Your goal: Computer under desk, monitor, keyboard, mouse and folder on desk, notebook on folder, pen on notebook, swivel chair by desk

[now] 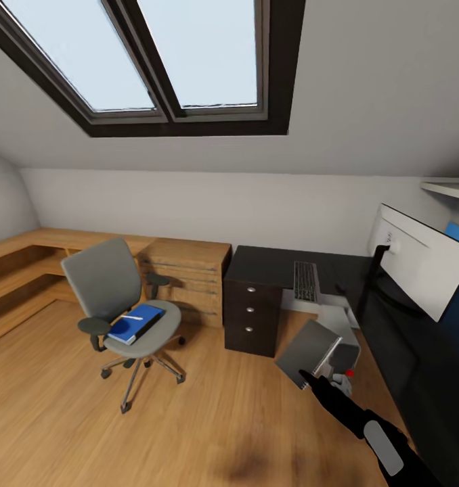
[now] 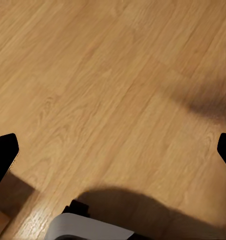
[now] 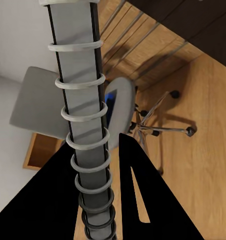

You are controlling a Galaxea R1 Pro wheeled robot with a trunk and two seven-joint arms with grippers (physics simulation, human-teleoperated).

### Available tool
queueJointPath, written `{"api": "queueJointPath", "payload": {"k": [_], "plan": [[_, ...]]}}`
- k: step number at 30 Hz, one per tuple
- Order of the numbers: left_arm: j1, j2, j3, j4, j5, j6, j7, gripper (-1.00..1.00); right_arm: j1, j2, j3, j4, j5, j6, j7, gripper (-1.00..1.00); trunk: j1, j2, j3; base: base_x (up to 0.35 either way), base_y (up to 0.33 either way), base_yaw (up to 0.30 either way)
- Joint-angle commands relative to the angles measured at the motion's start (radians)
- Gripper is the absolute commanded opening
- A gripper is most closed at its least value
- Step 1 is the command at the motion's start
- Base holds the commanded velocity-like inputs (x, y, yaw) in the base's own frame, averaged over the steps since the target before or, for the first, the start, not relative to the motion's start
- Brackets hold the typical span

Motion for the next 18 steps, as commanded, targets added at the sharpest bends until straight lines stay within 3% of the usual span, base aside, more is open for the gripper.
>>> {"api": "queueJointPath", "payload": {"k": [1, 9, 18], "plan": [[-0.001, -0.001, 0.002, 0.0, 0.003, -0.003, 0.0, 1.0, -0.001, 0.0, -0.002, 0.001, -0.007, 0.008, 0.002, -1.0, 0.001, -0.002, -0.002, 0.139, 0.221, 0.0], [-0.001, 0.0, 0.002, 0.007, 0.004, -0.003, -0.001, 1.0, -0.001, 0.0, -0.002, 0.016, -0.005, -0.033, 0.002, -1.0, 0.001, -0.002, -0.002, 0.209, 0.178, 0.0], [-0.001, -0.001, 0.002, 0.018, 0.003, -0.004, -0.002, 1.0, -0.001, -0.002, -0.001, 0.031, -0.005, -0.063, 0.003, -1.0, 0.001, -0.002, -0.002, 0.282, 0.044, 0.0]]}}
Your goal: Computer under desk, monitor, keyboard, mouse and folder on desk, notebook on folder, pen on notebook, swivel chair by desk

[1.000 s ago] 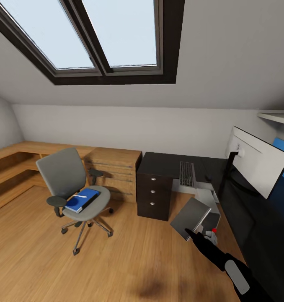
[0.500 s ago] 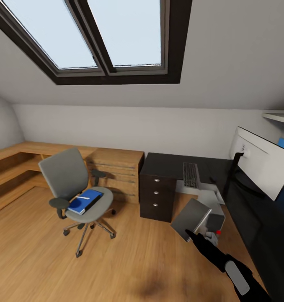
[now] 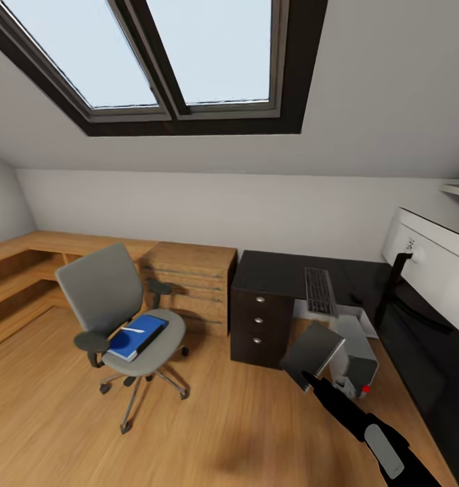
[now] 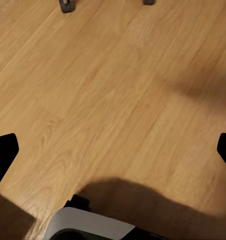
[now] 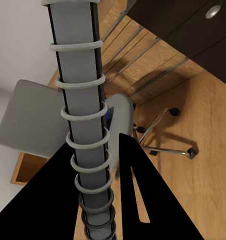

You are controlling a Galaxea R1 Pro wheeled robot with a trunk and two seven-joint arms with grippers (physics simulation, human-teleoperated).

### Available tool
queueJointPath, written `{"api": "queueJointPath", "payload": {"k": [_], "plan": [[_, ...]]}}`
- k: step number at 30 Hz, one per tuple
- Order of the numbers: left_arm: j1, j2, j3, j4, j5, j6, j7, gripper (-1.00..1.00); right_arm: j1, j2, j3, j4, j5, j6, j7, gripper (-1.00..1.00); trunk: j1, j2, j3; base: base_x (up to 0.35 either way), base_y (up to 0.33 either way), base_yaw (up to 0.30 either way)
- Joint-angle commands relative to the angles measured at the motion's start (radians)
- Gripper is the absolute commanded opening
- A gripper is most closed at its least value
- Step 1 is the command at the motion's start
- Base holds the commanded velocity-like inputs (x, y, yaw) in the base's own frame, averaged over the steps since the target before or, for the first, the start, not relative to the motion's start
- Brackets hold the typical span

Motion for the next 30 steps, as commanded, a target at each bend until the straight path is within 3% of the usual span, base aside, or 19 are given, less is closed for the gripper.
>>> {"api": "queueJointPath", "payload": {"k": [1, 10, 15, 23, 30], "plan": [[-0.001, -0.001, 0.003, 0.001, 0.002, -0.002, -0.001, 1.0, -0.001, -0.001, -0.002, 0.0, -0.01, 0.009, 0.002, -1.0, 0.001, -0.002, -0.002, 0.315, 0.009, 0.0], [-0.001, -0.001, 0.002, 0.002, 0.002, -0.004, -0.001, 1.0, -0.001, -0.007, -0.002, 0.001, -0.009, 0.006, -0.006, -1.0, 0.001, -0.002, -0.002, 0.329, -0.035, 0.0], [-0.001, -0.001, 0.002, 0.003, 0.002, -0.003, -0.001, 1.0, -0.001, -0.019, -0.001, -0.001, -0.004, 0.007, -0.048, -1.0, 0.001, -0.002, -0.002, 0.333, -0.077, 0.0], [-0.001, -0.002, 0.002, 0.004, 0.002, -0.003, -0.001, 1.0, -0.002, -0.041, 0.006, -0.077, 0.044, 0.016, -0.108, -1.0, 0.001, -0.002, -0.002, 0.297, -0.06, 0.0], [-0.001, -0.002, 0.001, 0.017, 0.001, -0.002, -0.001, 1.0, -0.051, -0.054, 0.006, -0.117, 0.068, 0.122, -0.153, -1.0, 0.001, -0.002, -0.002, 0.16, -0.008, 0.0]]}}
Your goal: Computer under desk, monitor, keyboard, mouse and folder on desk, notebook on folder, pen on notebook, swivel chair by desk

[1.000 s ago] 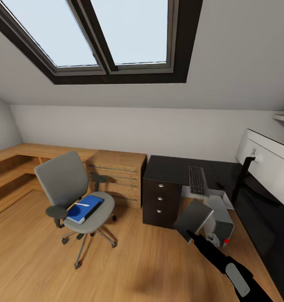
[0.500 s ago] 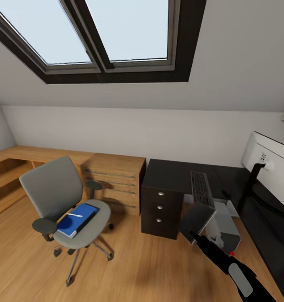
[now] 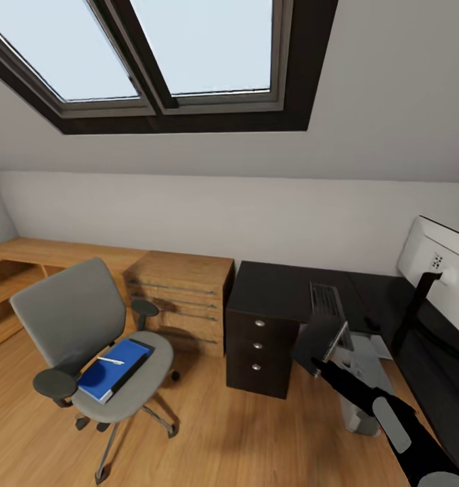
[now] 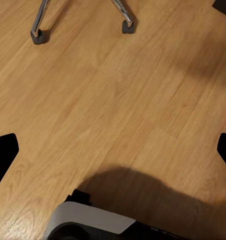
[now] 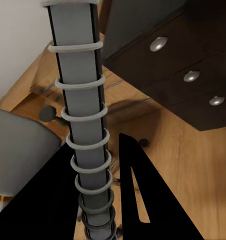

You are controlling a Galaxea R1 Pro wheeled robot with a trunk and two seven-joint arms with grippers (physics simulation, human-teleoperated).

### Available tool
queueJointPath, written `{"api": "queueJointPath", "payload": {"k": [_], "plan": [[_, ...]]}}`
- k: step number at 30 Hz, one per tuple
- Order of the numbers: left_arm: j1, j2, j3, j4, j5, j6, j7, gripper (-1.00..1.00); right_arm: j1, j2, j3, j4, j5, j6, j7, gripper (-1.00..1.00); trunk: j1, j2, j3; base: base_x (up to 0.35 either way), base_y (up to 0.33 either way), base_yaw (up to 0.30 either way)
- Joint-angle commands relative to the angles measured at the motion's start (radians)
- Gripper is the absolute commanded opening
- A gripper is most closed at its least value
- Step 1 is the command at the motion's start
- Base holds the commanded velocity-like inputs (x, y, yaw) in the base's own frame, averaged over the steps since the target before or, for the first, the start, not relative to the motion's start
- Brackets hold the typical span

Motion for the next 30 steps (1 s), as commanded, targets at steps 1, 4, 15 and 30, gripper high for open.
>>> {"api": "queueJointPath", "payload": {"k": [1, 4, 15, 30], "plan": [[-0.001, -0.001, 0.003, 0.009, 0.001, -0.003, -0.001, 1.0, -0.027, -0.005, -0.002, 0.003, -0.004, 0.031, -0.015, -1.0, 0.001, -0.002, -0.002, 0.126, -0.002, 0.0], [-0.001, -0.001, 0.002, 0.019, 0.001, -0.003, -0.001, 1.0, -0.07, -0.018, -0.002, 0.035, 0.001, 0.058, -0.037, -1.0, 0.001, -0.002, -0.002, 0.104, -0.001, 0.0], [-0.001, -0.001, 0.001, 0.027, -0.001, -0.004, -0.01, 1.0, -0.105, -0.037, -0.004, 0.142, -0.002, 0.094, 0.014, -1.0, 0.001, -0.002, -0.002, 0.068, 0.037, 0.0], [-0.001, -0.002, 0.001, 0.027, -0.001, -0.004, -0.046, 1.0, -0.104, -0.046, -0.006, 0.175, 0.004, 0.095, 0.28, -1.0, 0.001, -0.002, -0.002, 0.253, 0.164, 0.0]]}}
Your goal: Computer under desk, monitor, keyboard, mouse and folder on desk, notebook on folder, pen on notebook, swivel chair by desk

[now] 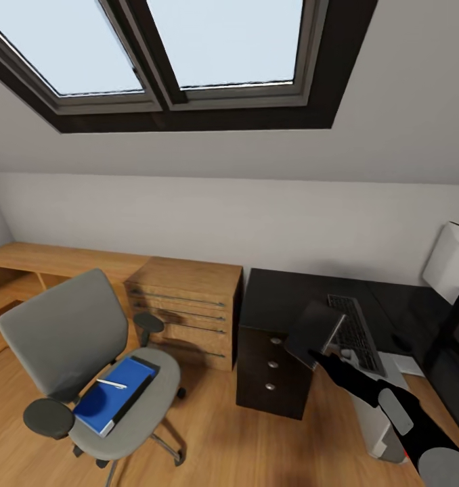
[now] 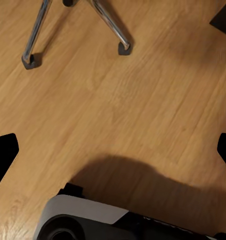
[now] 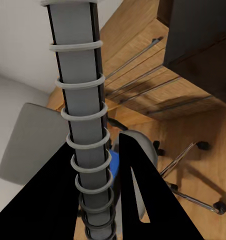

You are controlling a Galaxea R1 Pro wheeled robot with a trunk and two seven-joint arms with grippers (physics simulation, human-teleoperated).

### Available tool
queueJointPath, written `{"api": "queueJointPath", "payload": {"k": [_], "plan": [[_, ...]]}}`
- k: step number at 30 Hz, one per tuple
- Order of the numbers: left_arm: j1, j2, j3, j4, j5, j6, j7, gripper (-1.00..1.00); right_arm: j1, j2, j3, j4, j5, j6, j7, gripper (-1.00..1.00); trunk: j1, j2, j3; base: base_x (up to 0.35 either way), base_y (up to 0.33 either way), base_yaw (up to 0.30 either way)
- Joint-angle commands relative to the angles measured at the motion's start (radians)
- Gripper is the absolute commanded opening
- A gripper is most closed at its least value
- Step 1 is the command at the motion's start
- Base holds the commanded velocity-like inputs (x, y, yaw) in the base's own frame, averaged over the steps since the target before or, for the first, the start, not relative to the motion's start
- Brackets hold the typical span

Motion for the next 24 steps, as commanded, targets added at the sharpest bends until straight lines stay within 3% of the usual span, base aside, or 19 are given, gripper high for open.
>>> {"api": "queueJointPath", "payload": {"k": [1, 7, 16, 24], "plan": [[-0.001, -0.001, 0.004, 0.0, -0.001, -0.002, 0.0, 1.0, -0.001, 0.0, -0.002, 0.003, -0.008, 0.008, 0.003, -1.0, 0.001, -0.002, -0.002, 0.246, 0.054, 0.0], [-0.001, -0.001, 0.001, 0.0, -0.001, -0.002, 0.0, 1.0, -0.001, 0.0, -0.003, 0.013, -0.009, 0.005, 0.008, -1.0, 0.001, -0.002, -0.002, 0.226, -0.045, 0.0], [-0.001, -0.001, 0.001, 0.0, -0.001, -0.002, -0.001, 1.0, -0.001, 0.002, -0.004, 0.015, -0.013, 0.007, 0.01, -1.0, 0.001, -0.002, -0.002, 0.187, -0.21, 0.0], [-0.001, -0.001, 0.001, 0.0, -0.001, -0.002, 0.0, 1.0, -0.001, 0.003, -0.004, 0.017, -0.013, 0.003, 0.009, -1.0, 0.001, -0.002, -0.002, 0.028, -0.207, 0.0]]}}
